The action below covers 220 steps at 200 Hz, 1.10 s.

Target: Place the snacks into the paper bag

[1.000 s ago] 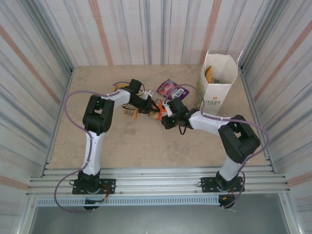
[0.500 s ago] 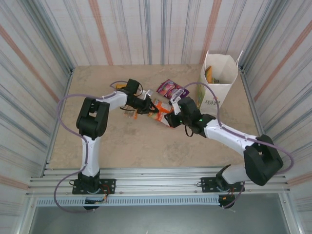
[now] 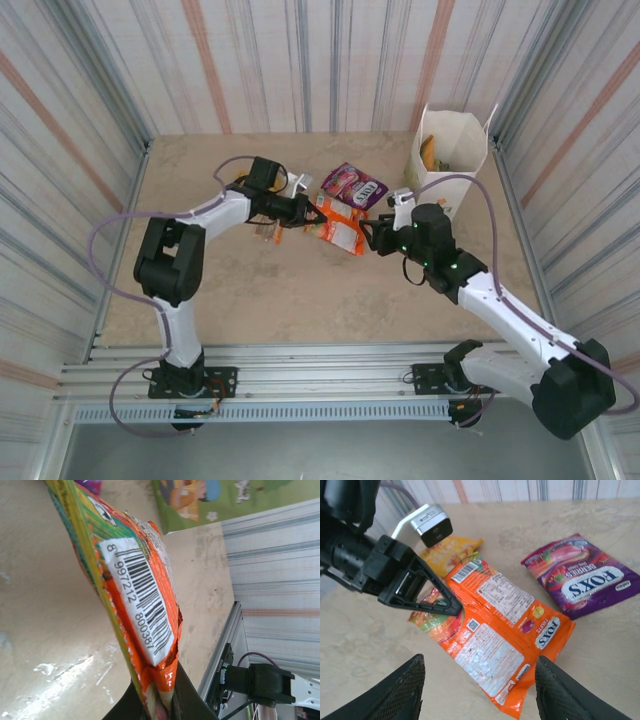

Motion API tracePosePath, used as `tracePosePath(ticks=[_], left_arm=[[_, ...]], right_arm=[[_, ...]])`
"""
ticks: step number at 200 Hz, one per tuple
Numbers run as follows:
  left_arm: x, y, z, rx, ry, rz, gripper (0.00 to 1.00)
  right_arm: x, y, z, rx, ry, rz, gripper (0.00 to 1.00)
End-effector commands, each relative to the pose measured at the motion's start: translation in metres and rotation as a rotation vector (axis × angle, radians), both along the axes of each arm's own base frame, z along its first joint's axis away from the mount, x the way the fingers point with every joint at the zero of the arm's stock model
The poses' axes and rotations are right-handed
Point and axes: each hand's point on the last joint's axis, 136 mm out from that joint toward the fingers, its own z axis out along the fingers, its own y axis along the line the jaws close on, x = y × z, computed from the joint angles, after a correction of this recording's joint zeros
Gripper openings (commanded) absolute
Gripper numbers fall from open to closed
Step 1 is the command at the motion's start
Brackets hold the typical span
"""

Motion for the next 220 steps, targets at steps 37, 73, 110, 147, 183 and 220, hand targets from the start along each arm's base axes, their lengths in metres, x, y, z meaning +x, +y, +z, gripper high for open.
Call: tracePosePath(ticks=[37, 73, 110, 147, 183, 220], left_arm=[[-0.037, -0.008, 0.092, -0.112, -0.338, -0.199, 0.04], [-0.07, -0.006, 0.113, -0.016, -0.536, -0.323, 0.03], [-0.096, -0.002, 0.135, 0.036, -0.727, -0.392, 0.02], [-0.115, 0.002, 0.151, 0.066, -0.874, -0.442, 0.0], [-0.132, -0.001, 0.151, 0.114, -0.967, -0.512, 0.0], [-0.138, -0.006, 0.146, 0.139, -0.985, -0.54, 0.0]], right_arm=[[-0.027, -0.01, 0.029, 0.123, 0.062, 0.124, 0.61], [-0.04, -0.01, 0.049, 0.031, 0.06, 0.221, 0.61], [-0.049, -0.007, 0.069, -0.034, 0.051, 0.319, 0.62], [-0.056, 0.001, 0.066, -0.111, 0.086, 0.451, 0.67], [-0.062, 0.013, 0.074, -0.111, 0.057, 0.572, 0.67], [-0.08, 0.032, 0.076, -0.045, 0.04, 0.76, 0.65]])
